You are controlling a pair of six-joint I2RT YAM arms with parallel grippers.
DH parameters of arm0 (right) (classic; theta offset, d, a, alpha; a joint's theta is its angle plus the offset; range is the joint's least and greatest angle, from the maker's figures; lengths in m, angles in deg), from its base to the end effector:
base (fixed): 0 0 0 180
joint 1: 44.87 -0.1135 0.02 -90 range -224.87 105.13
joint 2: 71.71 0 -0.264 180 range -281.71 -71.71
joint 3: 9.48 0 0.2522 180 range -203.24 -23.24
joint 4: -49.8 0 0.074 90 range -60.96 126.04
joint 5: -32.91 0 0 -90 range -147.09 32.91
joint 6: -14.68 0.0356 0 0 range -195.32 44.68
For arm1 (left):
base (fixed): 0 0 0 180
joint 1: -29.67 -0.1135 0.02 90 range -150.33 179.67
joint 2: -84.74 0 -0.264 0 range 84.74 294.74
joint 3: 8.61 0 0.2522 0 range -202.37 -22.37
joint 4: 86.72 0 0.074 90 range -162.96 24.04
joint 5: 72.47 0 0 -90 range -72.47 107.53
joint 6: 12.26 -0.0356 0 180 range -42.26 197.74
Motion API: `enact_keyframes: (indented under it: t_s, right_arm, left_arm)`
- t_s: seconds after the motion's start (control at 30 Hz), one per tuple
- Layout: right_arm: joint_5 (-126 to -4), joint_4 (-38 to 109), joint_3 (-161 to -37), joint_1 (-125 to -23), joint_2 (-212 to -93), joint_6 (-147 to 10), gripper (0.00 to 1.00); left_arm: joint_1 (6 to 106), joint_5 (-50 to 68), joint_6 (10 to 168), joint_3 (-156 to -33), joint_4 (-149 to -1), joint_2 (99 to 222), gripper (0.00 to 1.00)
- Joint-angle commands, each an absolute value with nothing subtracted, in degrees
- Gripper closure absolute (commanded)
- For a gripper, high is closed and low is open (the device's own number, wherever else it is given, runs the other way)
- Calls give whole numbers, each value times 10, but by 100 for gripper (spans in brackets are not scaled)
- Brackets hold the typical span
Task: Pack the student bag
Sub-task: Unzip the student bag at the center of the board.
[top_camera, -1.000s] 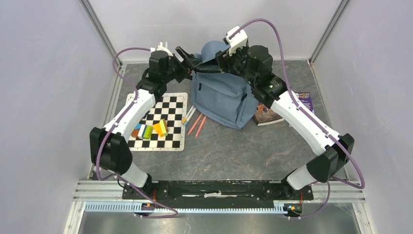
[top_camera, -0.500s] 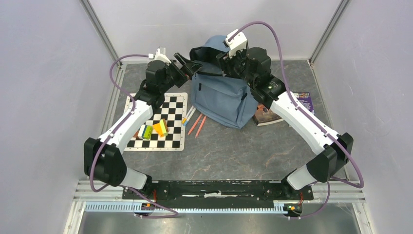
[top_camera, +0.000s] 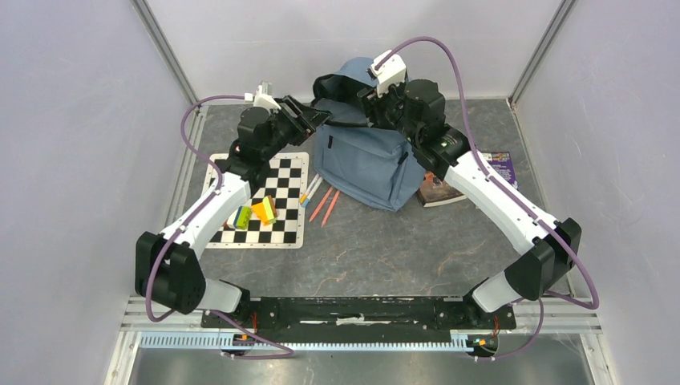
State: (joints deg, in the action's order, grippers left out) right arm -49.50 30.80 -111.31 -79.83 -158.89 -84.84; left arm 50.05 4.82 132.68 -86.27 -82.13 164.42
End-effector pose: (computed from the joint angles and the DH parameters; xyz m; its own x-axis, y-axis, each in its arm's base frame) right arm 0.2977 0.2024 0.4327 0.0148 -0.1897 -0.9817 -0.4640 0.8684 -0.1748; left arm 0.3092 -0.1232 0.3518 -0.5078 -0.6632 -0.5499 0.2245 0.5144 -0.8277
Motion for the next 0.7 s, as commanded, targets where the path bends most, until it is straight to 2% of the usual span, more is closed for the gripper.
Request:
enact_keyframes:
  t_s: [0.0, 0.1, 0.2, 0.3, 0.4, 0.67]
  right_arm:
    - [-490, 327, -1105, -796, -1566, -850, 31]
    - [-488, 328, -1104, -796, -1559, -848, 29]
    - [-481, 328, -1115, -796, -1546, -846, 25]
    - [-468, 325, -1129, -795, -1531, -846, 14]
    - [-465, 305, -1149, -780, -1519, -837, 2]
    - [-540, 229, -1193, -619, -1494, -722, 2]
  left_arm:
    - [503, 28, 1354, -851, -875, 1654, 34]
    - [503, 25, 1357, -850, -887, 1663, 42]
    - [503, 36, 1374, -837, -920, 1671, 71]
    - [503, 32, 1365, -835, -902, 1669, 89]
    - [503, 38, 1347, -830, -872, 1654, 97]
    - [503, 52, 1308, -821, -815, 1619, 98]
